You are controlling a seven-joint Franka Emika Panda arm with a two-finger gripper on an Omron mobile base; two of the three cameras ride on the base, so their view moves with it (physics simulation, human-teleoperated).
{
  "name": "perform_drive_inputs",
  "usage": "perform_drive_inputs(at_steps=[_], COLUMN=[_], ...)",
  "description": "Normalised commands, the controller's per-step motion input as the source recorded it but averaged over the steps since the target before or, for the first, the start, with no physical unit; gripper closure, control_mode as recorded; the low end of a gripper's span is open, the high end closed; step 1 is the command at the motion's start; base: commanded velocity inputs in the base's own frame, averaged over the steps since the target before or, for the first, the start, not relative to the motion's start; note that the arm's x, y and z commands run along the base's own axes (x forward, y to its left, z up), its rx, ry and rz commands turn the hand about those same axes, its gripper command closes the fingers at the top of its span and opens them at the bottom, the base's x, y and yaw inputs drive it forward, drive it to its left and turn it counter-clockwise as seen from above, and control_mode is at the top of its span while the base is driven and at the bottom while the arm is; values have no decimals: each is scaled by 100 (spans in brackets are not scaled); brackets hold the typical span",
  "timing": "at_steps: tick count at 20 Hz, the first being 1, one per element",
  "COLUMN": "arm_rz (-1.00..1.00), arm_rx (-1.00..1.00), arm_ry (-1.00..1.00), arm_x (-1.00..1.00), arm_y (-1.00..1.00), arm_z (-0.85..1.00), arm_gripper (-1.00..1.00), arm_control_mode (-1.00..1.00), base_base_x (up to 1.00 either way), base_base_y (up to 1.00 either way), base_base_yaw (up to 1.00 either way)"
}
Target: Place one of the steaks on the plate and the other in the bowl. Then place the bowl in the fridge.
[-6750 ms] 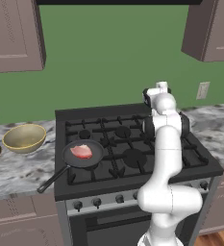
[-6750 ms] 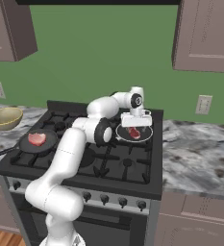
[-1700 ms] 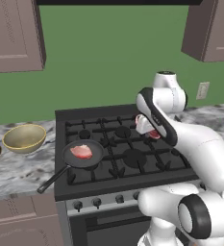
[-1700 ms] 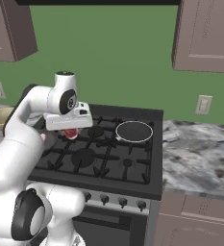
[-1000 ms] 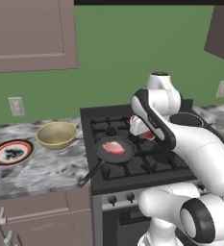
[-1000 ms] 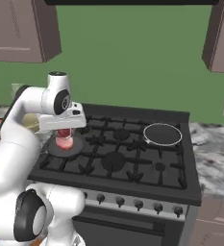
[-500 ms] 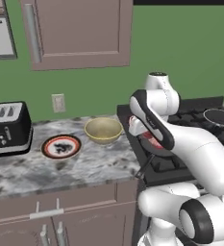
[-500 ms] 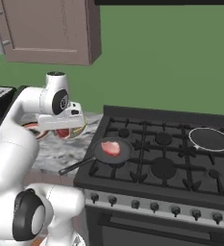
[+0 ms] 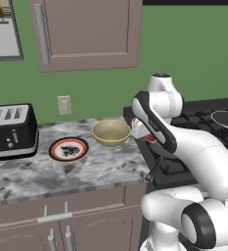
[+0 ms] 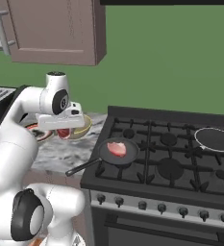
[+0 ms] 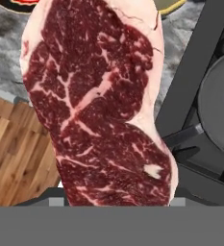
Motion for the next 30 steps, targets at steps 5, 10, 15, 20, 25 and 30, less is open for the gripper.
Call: perform_drive_inputs(at_steps=[5, 10, 15, 20, 25, 30], arm_rz=[0, 0, 0, 0, -1, 0], arm_rx=[0, 0, 0, 0, 0, 0], arm_ry=[0, 0, 0, 0, -1, -4], arm_x=[0, 0, 0, 0, 7, 19], arm_y=[0, 0, 0, 0, 11, 6], arm_z=[0, 0, 0, 0, -6, -12], arm_gripper=[100, 100, 100, 100, 100, 100], arm_control_mode=[100, 100, 100, 100, -100, -100], base_base_x=[36, 34, 17, 17, 7, 0], base_base_y=[24, 44, 39, 33, 13, 0], base_base_yaw=[-2, -5, -5, -4, -2, 0])
